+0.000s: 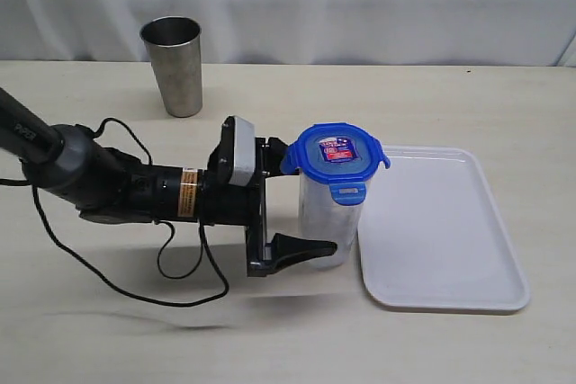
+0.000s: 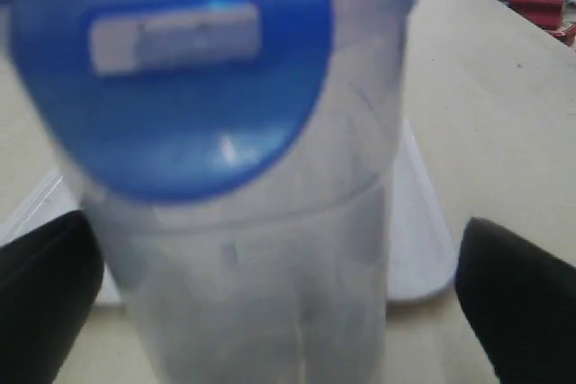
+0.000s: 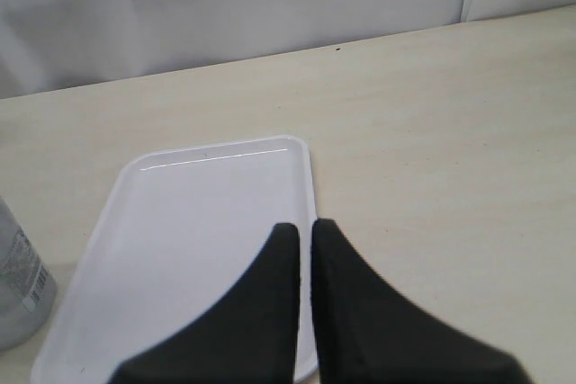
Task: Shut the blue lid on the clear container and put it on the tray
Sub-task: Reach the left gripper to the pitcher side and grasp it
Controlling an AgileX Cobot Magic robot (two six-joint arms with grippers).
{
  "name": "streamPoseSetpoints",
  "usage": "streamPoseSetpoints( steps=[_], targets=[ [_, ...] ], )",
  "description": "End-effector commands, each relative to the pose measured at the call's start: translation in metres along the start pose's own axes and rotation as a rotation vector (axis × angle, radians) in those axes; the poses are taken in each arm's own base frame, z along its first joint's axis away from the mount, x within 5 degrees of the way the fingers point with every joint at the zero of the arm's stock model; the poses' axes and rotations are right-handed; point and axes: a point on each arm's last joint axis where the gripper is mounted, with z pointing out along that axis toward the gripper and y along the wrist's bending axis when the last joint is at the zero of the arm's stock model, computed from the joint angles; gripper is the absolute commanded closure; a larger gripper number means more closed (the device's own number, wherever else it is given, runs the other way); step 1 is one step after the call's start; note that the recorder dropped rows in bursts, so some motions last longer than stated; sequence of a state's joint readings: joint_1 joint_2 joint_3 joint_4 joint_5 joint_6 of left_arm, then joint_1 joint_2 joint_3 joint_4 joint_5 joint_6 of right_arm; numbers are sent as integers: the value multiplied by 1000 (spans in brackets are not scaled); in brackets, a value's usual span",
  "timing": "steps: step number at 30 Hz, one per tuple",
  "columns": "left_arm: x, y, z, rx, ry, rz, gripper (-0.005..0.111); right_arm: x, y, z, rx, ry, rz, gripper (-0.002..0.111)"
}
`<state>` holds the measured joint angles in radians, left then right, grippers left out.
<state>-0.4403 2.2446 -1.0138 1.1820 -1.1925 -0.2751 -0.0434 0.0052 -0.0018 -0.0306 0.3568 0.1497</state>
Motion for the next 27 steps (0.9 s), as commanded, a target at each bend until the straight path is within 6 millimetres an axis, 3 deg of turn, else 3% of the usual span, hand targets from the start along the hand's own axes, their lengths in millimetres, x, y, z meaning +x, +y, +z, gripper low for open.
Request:
streamPoseSetpoints(
  steps=[1, 8, 27],
  targets=[
    [-7, 0, 19, -26, -28, -14, 2, 0, 0, 0, 0, -7, 2, 104],
    [0, -6, 38, -79, -33, -78, 2, 0, 0, 0, 0, -7, 2, 104],
    [0, -5, 38, -80, -36, -188, 2, 0, 0, 0, 0, -7, 2, 104]
  ],
)
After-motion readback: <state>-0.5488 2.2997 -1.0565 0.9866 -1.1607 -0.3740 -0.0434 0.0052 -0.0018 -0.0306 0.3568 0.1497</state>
